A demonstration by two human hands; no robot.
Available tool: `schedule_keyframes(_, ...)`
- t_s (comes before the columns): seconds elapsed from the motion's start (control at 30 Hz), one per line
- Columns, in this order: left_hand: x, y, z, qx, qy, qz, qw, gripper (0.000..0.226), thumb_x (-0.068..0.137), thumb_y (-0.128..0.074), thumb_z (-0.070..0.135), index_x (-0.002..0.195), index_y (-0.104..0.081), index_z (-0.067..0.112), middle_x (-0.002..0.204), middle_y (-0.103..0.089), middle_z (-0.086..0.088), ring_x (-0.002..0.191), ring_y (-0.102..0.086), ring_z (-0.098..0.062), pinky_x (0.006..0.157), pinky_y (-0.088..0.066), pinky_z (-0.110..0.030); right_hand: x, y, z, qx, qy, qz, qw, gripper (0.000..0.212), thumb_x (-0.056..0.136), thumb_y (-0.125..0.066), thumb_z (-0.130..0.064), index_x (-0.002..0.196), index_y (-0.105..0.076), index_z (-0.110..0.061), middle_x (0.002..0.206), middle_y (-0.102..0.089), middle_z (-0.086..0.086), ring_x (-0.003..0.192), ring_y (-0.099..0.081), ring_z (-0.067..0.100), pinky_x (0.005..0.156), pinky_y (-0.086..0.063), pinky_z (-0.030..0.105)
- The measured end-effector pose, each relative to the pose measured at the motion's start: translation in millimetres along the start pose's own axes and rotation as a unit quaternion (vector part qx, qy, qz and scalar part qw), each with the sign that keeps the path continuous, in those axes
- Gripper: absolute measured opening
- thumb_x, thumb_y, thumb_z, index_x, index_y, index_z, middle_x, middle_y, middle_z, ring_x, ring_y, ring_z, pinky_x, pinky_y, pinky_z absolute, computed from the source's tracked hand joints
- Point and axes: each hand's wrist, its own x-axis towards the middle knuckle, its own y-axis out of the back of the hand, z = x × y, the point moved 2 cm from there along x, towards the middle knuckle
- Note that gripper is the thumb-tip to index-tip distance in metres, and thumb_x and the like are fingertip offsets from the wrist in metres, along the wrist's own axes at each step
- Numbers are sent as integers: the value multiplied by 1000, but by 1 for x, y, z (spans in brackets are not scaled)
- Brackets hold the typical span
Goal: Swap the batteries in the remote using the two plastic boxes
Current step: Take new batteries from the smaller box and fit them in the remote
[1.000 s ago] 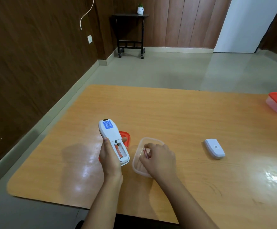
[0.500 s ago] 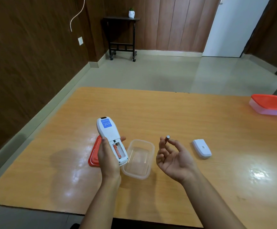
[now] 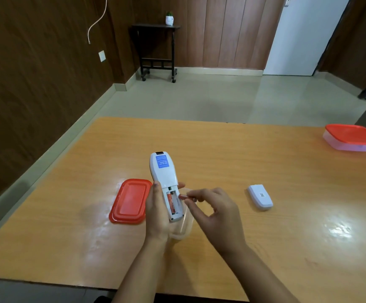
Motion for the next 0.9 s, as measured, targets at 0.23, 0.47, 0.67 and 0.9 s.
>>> schedule_keyframes(0.23,-3,-2,-2,-39,33,-34,998,43,101,-28,34,127,-55,12,99,-73,-13,72,-70,-13,55,-55,-25,-5,-6,-6,-111,151,27,982,8,86,-68,-26,85,-73,-20,74,-67,-11,67,-54,16,56,-44,27)
schedule_keyframes(0.47,3,4,-7,-47,49,-24,997,44,101,-25,37,126,-55,16,95,-76,-8,83,-69,-22,73,-54,-38,-10,-11,-4,-62,84,-79,991,19,89,-60,-32,101,-72,-25,88,-64,-12,80,-56,10,63,-47,26)
schedule_keyframes(0.67,0,-1,-12,-35,63,-40,997,47,101,-28,37,118,-61,8,93,-75,-11,84,-70,-25,78,-54,-39,-11,-7,-3,69,-47,-99,992,29,82,-66,-37,111,-62,-33,88,-56,-23,80,-57,1,66,-41,11)
schedule_keyframes(0.9,0,-6,-12,-101,53,-28,993,52,100,-25,40,126,-56,8,107,-73,-9,80,-60,-25,73,-47,-39,-16,-17,1,332,-395,-176,838,21,84,-70,-24,104,-67,-15,89,-73,2,73,-64,12,66,-50,24)
